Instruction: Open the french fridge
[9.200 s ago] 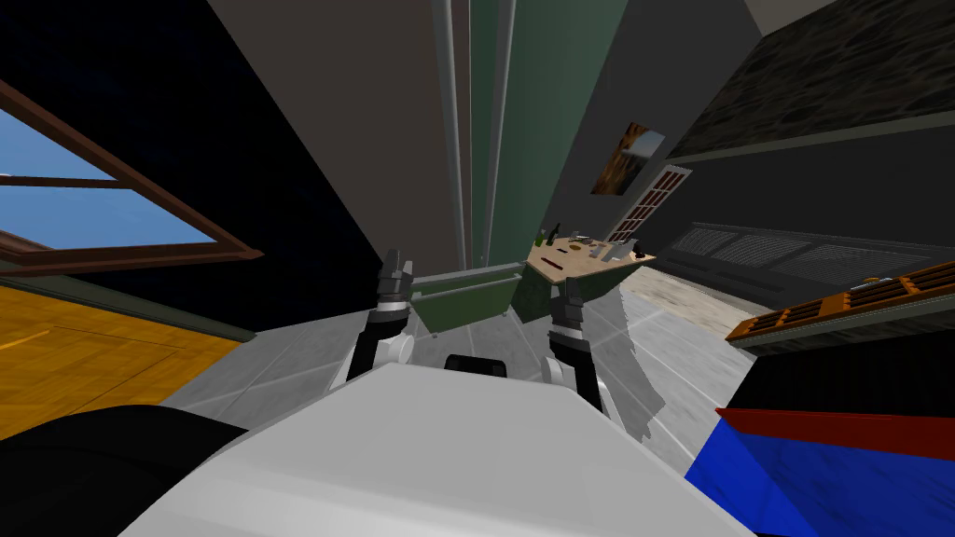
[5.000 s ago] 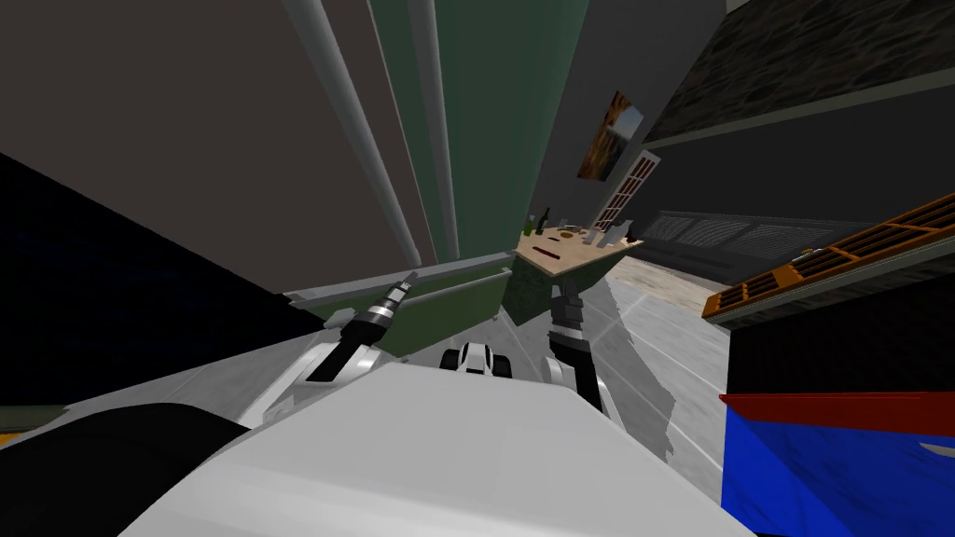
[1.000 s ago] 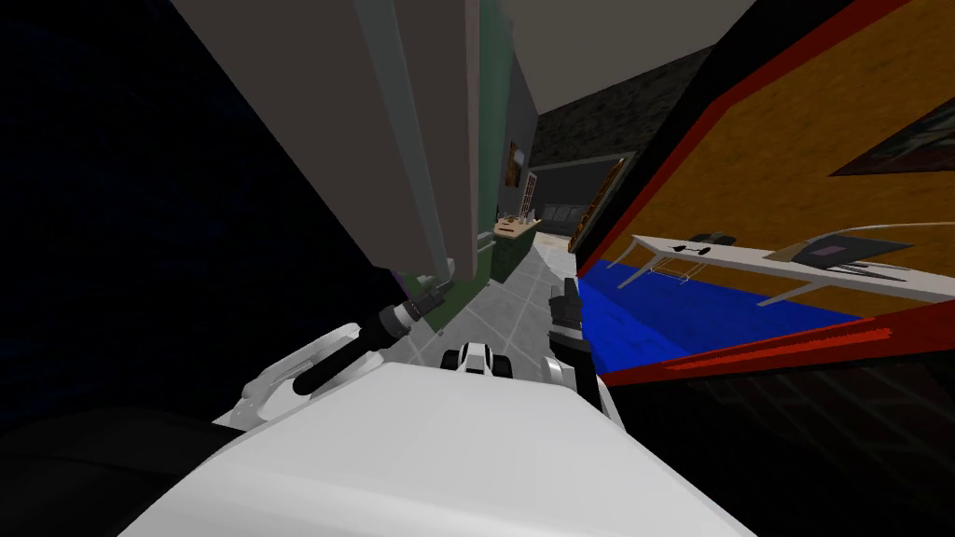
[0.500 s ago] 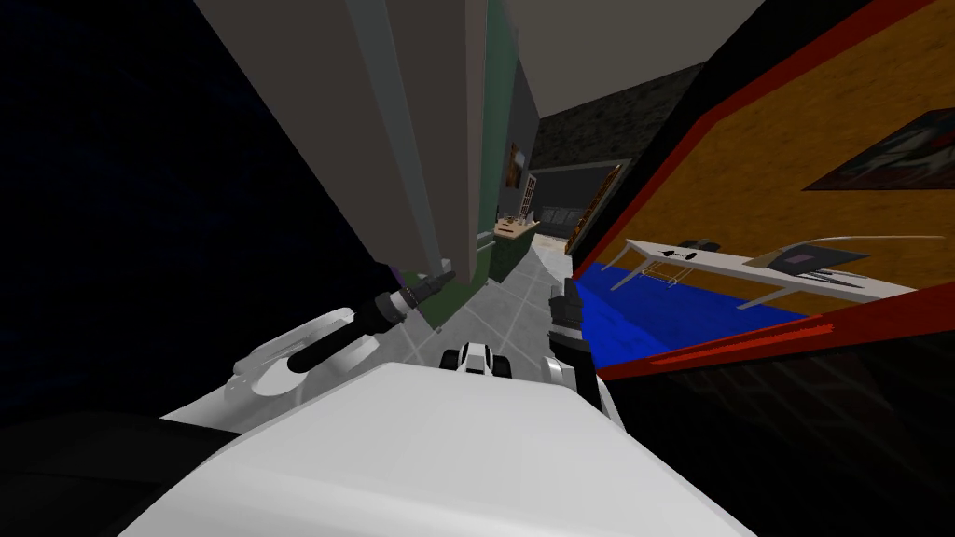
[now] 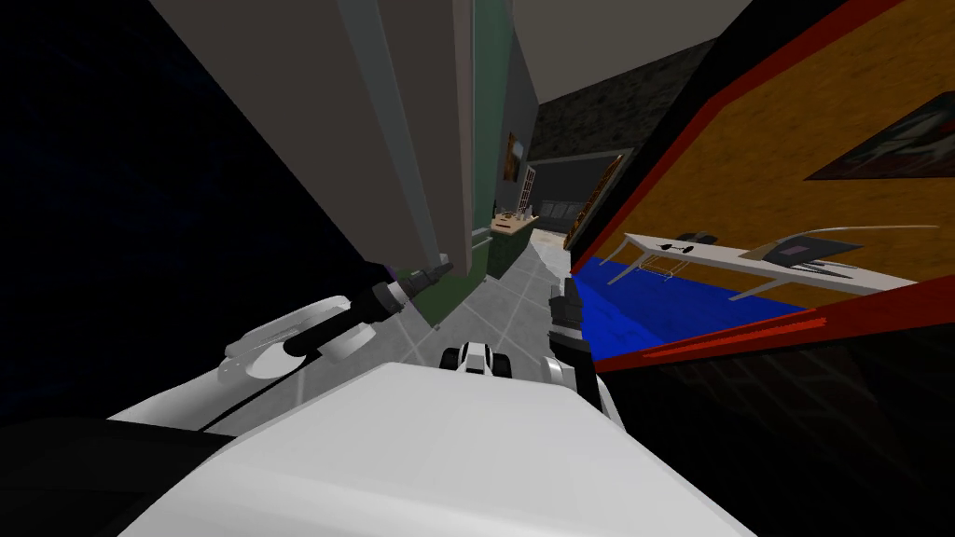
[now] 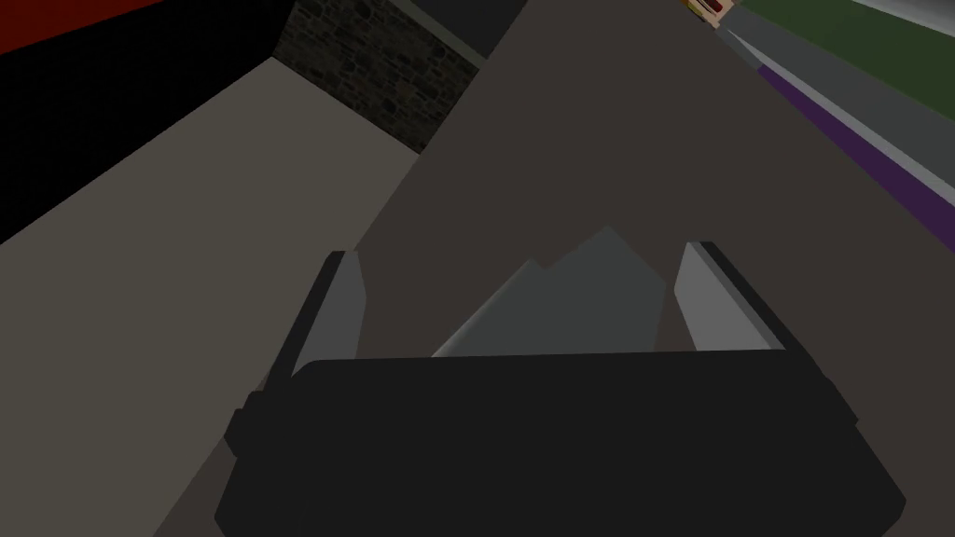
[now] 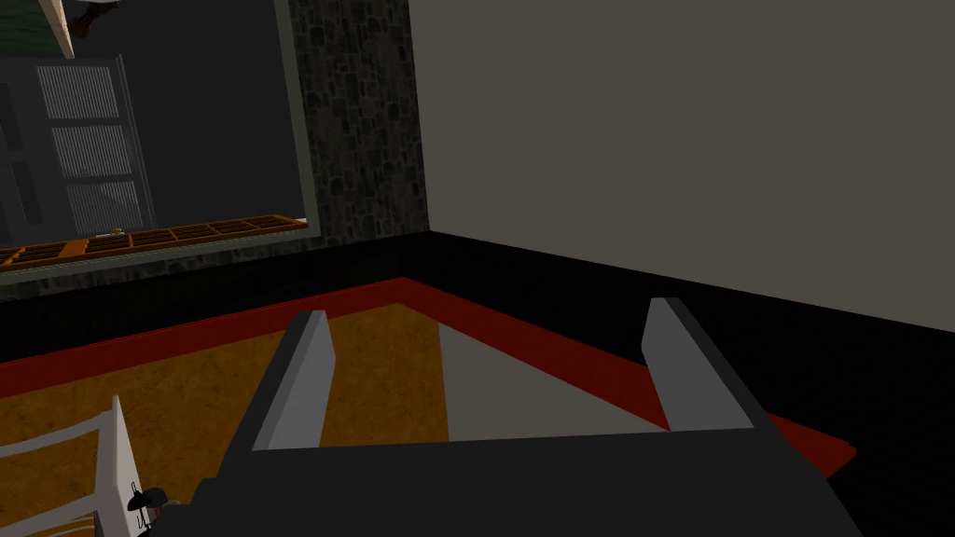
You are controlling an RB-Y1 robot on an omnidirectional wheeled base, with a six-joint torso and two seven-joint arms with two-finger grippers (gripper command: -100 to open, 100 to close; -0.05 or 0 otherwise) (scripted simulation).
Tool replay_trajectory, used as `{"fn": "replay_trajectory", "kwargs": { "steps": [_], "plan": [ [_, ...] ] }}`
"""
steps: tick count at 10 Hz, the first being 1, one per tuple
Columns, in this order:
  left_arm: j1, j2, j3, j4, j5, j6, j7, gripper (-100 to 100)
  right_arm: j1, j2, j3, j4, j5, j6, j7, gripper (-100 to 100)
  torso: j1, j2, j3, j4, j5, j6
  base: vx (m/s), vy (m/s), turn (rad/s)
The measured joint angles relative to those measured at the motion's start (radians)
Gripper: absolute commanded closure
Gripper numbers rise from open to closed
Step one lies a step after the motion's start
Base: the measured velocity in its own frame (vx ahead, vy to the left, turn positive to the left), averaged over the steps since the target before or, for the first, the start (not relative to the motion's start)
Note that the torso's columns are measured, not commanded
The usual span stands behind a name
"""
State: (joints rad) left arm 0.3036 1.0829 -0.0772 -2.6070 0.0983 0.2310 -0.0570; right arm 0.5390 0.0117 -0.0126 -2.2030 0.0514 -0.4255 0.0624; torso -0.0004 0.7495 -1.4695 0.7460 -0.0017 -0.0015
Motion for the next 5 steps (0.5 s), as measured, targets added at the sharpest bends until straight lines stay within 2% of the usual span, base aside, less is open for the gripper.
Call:
{"fn": "replay_trajectory", "kwargs": {
  "steps": [5],
  "plan": [
    [0.007,0.001,-0.007,0.007,0.002,0.007,0.001,0,0.000,0.000,0.000,0.000,0.000,0.000,0.000,0,-0.001,-0.011,-0.007,-0.007,0.001,0.002,0.000,0.000,0.000]
  ]
}}
